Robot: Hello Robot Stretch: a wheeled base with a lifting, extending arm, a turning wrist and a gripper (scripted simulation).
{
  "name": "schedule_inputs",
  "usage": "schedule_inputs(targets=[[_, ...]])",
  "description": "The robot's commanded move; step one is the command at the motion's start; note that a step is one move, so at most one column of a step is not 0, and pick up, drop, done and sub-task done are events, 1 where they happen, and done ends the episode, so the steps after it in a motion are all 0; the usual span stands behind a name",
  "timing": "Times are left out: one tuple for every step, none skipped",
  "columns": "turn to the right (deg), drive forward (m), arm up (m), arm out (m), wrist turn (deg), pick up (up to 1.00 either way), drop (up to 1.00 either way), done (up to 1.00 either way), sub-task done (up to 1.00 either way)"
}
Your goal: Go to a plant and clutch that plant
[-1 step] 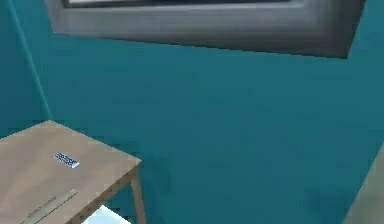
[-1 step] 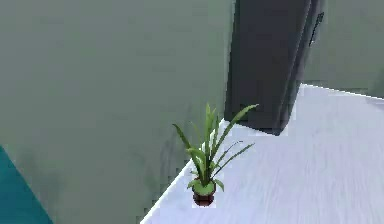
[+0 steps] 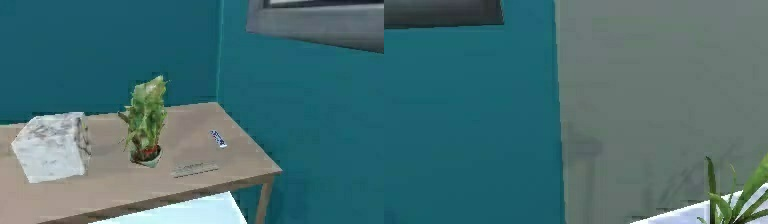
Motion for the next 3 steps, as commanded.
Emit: schedule_inputs(targets=[[-45.0,0.0,0.0,0.0,0.0,0.0,0.0,0.0,0.0],[-33.0,0.0,0.0,0.0,0.0,0.0,0.0,0.0,0.0],[0.0,0.3,0.0,0.0,0.0,0.0,0.0,0.0,0.0]])
